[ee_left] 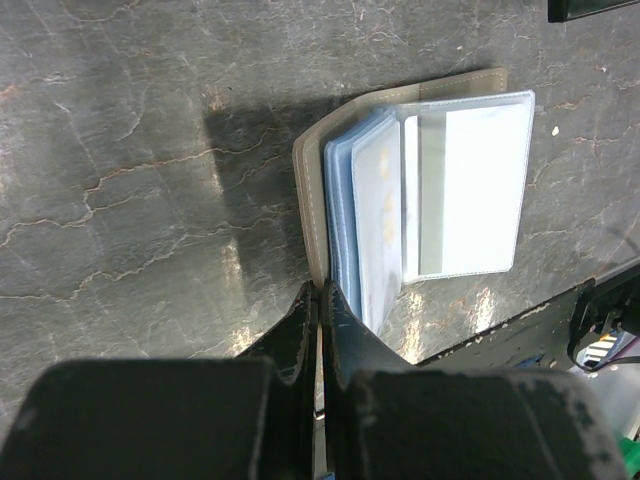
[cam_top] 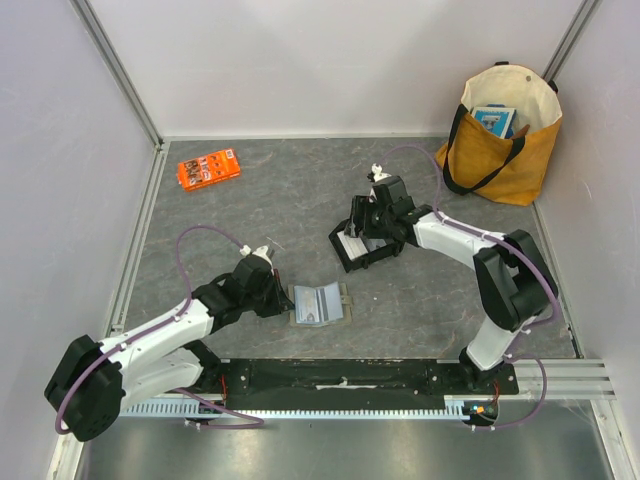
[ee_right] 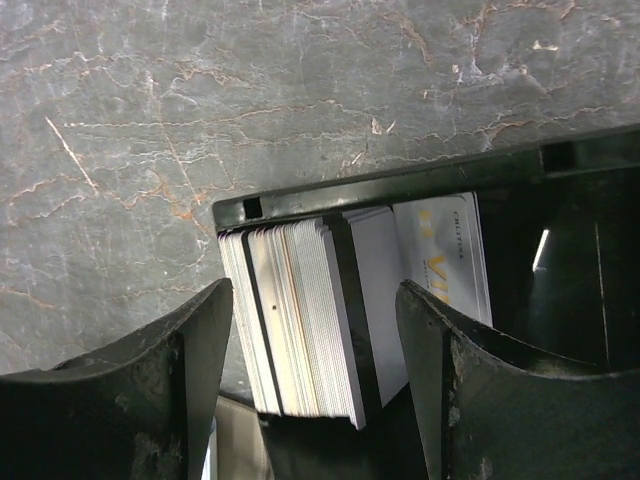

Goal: Put the credit cards into the card holder
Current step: Pick up the credit card from the storage box.

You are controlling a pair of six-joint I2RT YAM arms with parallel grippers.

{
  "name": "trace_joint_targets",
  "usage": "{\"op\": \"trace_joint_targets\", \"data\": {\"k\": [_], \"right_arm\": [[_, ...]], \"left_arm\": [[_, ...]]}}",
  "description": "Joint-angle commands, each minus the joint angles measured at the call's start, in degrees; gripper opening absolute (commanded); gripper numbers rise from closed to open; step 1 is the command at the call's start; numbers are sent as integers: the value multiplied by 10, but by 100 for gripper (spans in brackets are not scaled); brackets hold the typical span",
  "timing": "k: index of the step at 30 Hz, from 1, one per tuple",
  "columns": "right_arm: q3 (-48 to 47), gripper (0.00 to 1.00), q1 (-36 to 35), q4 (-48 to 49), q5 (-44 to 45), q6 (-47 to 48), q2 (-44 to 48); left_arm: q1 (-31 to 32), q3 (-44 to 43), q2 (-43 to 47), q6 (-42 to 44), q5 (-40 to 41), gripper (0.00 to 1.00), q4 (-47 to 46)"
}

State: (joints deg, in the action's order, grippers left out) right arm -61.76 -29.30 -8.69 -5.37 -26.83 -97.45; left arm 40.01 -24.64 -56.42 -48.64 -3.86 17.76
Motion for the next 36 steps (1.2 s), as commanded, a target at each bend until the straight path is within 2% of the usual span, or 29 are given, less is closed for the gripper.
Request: {"op": "trace_joint_targets", "data": {"k": [1,12,29,32,36], "right_arm": [[-33,73,4,12,-30,14,-29],[-32,74,13,15,-87,13,-48],[-14,52,42,27,-148,-5,-15],[-13,54,43,27,-144,-3,-15],[-14,67,45,22,-114,5,-17]], "left_arm": [[2,-25,-1,19,-9,2,0],[2,-25,-7,17,-8,2,0],[2,-25,-12,17,-10,2,-3],[2,-25,-11,17,-11,2,-3],[2,-24,-11,17,-10,2,-3]]}}
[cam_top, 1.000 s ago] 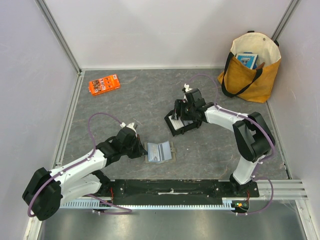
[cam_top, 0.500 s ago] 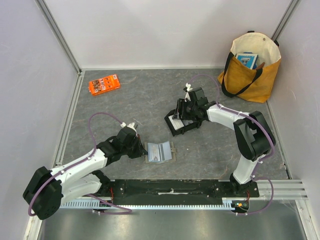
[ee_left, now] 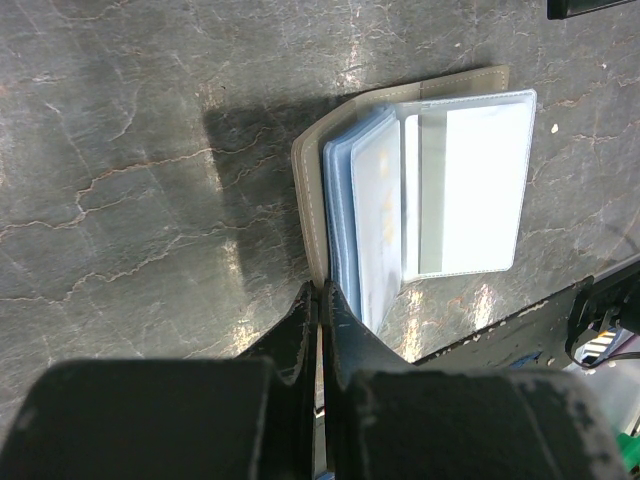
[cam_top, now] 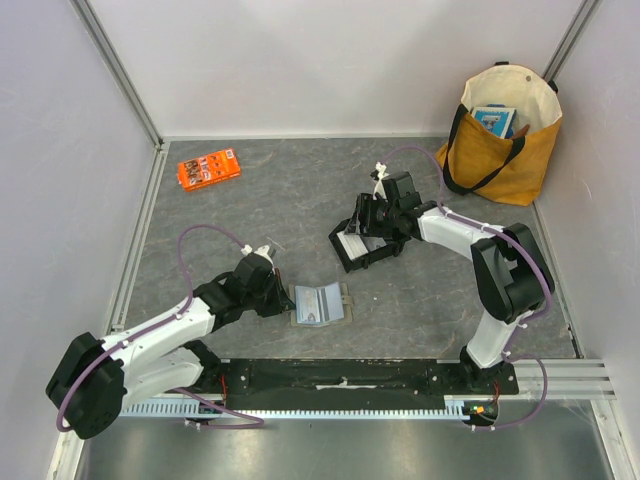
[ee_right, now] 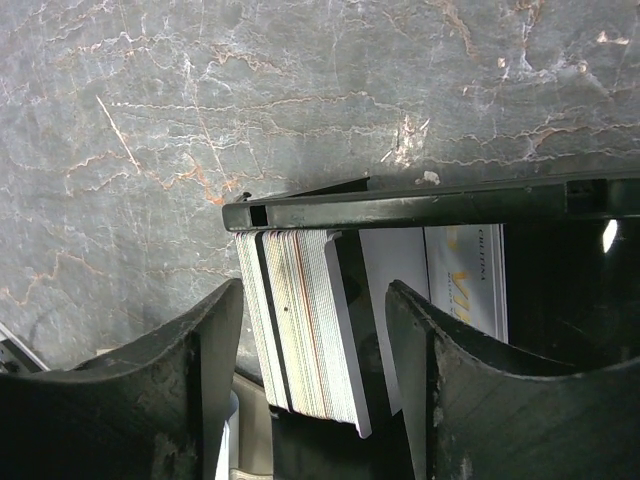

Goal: Put the credit cards into the card holder
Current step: Pick up the credit card from the storage box.

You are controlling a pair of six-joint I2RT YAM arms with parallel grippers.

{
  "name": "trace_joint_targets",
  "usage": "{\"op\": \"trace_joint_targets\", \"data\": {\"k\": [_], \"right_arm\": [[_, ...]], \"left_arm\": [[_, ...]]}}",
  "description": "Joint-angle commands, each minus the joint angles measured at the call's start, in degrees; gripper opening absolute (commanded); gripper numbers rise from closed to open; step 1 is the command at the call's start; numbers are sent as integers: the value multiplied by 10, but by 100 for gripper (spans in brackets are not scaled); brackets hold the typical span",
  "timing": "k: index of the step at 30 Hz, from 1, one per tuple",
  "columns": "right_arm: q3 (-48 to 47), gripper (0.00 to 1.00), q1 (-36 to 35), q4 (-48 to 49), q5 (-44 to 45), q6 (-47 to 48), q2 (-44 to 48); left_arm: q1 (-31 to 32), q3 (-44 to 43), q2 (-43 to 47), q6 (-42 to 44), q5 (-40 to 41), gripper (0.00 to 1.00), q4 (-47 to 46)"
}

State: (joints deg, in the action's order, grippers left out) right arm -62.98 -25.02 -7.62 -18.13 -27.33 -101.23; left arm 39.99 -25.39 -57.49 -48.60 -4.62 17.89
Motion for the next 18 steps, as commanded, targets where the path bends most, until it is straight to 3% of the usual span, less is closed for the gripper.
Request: {"op": "trace_joint_targets", "data": {"k": [1,7,18], "right_arm": [[-1,69,4,10,19,13,20],[3,71,3,-1,1,20,4],[-1,61,4,-1,-56,13,16]], "left_arm": [[3,-17,1,17,-3,2,-4],[2,-16,-2,17,-3,2,-4],[2,-16,-2,17,-2,2,-5]]}}
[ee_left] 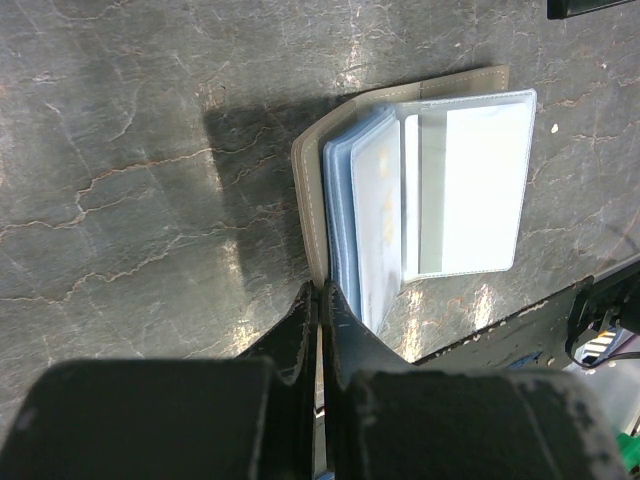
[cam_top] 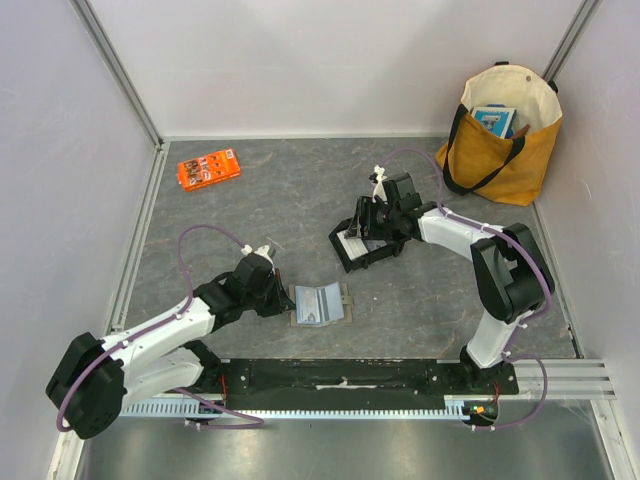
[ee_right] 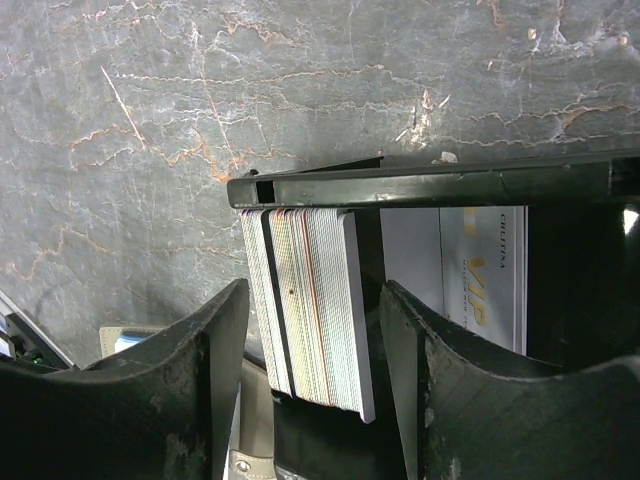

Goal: Put the credit cards into the card holder
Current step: Pick up the credit card from the storage box.

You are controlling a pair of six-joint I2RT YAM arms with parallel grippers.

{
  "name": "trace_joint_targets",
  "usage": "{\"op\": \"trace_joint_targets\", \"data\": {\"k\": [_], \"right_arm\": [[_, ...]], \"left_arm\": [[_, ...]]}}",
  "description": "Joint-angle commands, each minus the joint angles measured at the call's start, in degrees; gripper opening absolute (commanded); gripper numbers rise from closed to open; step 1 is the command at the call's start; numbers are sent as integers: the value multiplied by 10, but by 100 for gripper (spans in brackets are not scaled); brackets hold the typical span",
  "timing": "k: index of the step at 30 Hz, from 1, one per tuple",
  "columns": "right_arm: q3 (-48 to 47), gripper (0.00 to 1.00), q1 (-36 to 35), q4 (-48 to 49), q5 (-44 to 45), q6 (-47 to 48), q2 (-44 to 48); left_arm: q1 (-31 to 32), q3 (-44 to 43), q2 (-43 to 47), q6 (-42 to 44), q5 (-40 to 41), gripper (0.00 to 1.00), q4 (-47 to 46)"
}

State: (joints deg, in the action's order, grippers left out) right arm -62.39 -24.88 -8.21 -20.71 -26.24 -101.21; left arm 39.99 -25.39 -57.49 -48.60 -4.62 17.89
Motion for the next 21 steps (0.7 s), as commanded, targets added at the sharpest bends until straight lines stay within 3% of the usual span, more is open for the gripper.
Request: {"op": "trace_joint_targets", "data": {"k": [1,15,21], "right_arm": [[-6,60,2,4,-29,1,19],[-4,43,6,-5,-29,-2,35],[-5,32,8,-13,-18,2,27]], "left_arm": [[2,-15,-2,16,-2,2,-5],[2,-14,-5,16,-5,2,-9],[3,-13,-5,16,-5,2,-9]]}}
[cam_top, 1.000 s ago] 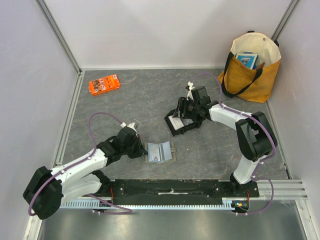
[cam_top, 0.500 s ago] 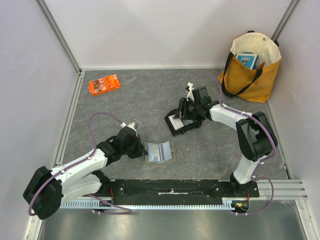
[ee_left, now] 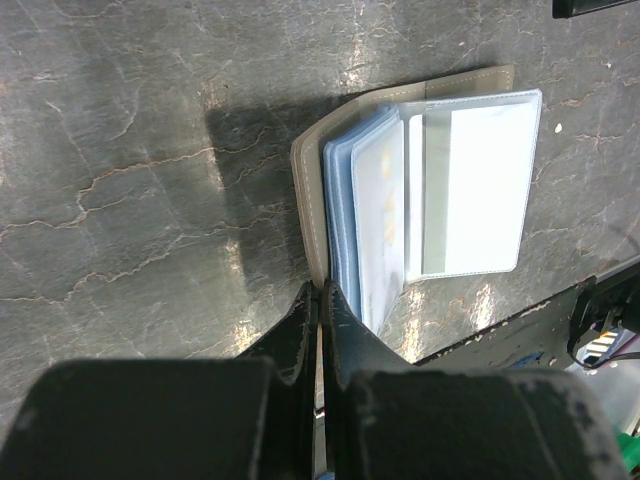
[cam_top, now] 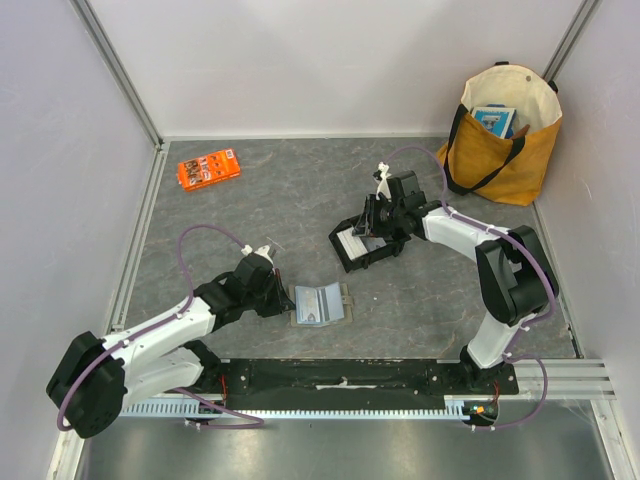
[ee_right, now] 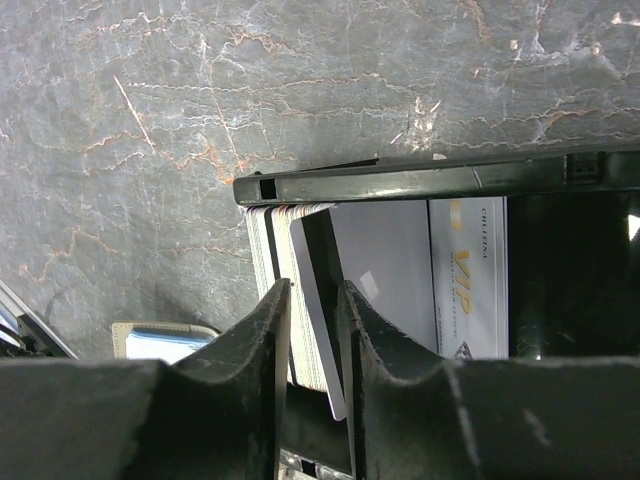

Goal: Put the credit cards into the card holder
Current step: Pick up the credit card from the storage box.

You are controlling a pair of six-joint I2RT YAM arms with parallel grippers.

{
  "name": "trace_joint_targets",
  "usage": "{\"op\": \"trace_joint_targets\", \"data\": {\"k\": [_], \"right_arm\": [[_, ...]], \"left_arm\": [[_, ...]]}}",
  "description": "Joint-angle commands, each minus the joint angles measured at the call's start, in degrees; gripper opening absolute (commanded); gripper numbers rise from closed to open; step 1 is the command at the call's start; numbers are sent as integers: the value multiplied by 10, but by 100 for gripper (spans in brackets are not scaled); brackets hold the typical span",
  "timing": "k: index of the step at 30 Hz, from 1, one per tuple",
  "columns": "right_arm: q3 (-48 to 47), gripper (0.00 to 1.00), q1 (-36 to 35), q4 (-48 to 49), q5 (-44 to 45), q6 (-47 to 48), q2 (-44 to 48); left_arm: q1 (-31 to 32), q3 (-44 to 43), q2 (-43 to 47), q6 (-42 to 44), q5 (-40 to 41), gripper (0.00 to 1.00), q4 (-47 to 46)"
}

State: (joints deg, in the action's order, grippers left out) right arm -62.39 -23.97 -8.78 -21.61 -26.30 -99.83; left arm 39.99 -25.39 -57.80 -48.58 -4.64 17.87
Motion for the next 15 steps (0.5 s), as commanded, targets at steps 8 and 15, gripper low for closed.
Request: {"op": "trace_joint_targets", "data": {"k": [8,15], "right_arm": [[-7,14,2,-11,2,6,8],[-7,6,13,-19,46,17,8]], "left_arm": [[2,-13,-3,16,-5,2,-9],[3,-12,-4,16,-5,2,-11]]}}
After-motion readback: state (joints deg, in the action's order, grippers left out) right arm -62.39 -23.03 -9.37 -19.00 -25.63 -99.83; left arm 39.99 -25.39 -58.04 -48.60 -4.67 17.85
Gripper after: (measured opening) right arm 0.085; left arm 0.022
